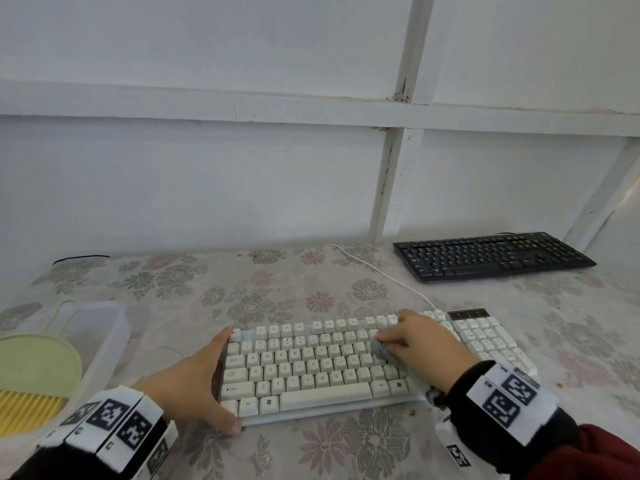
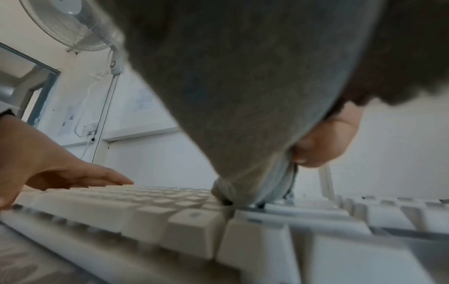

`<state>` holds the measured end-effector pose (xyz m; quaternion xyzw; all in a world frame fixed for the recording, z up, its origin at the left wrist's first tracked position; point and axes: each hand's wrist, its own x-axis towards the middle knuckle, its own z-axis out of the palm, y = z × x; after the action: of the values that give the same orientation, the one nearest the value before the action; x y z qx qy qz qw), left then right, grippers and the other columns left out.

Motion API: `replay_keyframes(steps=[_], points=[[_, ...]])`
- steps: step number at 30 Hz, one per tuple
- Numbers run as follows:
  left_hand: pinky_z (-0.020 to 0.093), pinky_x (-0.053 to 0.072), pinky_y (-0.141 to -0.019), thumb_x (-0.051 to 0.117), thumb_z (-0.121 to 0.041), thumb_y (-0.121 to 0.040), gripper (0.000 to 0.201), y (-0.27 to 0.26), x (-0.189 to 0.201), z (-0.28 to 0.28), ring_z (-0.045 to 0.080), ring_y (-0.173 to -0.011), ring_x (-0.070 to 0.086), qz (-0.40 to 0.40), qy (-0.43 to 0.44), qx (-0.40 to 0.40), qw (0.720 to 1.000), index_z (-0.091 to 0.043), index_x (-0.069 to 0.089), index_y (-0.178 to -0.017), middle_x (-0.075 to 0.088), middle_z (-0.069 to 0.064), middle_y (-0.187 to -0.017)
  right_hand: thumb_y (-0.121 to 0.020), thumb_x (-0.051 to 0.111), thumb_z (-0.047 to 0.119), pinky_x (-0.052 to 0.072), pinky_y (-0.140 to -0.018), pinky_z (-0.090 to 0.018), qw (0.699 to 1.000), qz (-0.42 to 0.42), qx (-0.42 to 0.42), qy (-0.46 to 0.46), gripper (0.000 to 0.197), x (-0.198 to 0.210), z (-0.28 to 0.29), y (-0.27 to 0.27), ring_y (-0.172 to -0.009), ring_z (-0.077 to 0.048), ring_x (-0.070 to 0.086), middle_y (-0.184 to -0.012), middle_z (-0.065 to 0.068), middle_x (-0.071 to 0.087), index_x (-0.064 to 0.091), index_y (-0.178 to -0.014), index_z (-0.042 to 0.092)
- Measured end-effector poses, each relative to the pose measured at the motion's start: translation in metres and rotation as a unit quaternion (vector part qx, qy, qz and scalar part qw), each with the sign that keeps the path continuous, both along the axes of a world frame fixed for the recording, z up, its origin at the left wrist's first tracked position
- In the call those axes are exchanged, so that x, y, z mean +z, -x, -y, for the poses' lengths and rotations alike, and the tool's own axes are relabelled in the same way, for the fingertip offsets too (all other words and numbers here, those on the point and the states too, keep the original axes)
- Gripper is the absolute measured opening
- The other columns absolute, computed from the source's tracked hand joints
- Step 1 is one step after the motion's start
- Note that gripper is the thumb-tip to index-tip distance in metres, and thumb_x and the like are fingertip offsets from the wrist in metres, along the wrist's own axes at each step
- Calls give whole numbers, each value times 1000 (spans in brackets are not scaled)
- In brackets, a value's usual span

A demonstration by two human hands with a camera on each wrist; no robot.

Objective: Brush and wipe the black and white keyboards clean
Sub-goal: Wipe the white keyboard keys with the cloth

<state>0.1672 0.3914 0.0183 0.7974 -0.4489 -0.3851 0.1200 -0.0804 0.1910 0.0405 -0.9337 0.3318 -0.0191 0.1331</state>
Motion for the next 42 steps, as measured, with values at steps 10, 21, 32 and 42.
replay_keyframes(steps=[10, 21, 32, 42], points=[[24, 32, -109, 83, -58, -30, 156, -2, -1, -1, 7, -124, 40, -9, 7, -9, 1000, -32, -18, -145, 31, -14, -145, -94, 51, 17, 35, -57, -12, 996, -61, -59, 10, 24, 11, 28, 29, -67, -2, 48, -80, 17, 37, 74, -90, 12], [20, 31, -106, 87, -58, -30, 158, -6, -5, 2, 5, -123, 39, -44, 17, -3, 999, -30, -16, -146, 32, -18, -134, -94, 47, 15, 31, -50, -13, 994, -65, -80, 35, 30, 18, 31, 38, -59, -2, 39, -72, 11, 34, 69, -75, 22], [19, 30, -103, 89, -51, -37, 152, -8, -9, 3, 5, -124, 38, -52, 22, 0, 998, -31, -15, -146, 31, -19, -133, -95, 51, 23, 33, -57, -13, 987, -103, -118, 38, 24, 21, 63, 67, -64, -6, 43, -70, 11, 41, 73, -105, 22], [20, 33, -104, 88, -48, -43, 146, -8, -9, 4, 4, -124, 38, -40, 20, 2, 999, -30, -15, -146, 30, -19, -134, -93, 49, 16, 34, -53, -9, 997, -61, -46, 22, 24, 15, 40, 48, -57, -3, 39, -71, 3, 43, 72, -90, 13]])
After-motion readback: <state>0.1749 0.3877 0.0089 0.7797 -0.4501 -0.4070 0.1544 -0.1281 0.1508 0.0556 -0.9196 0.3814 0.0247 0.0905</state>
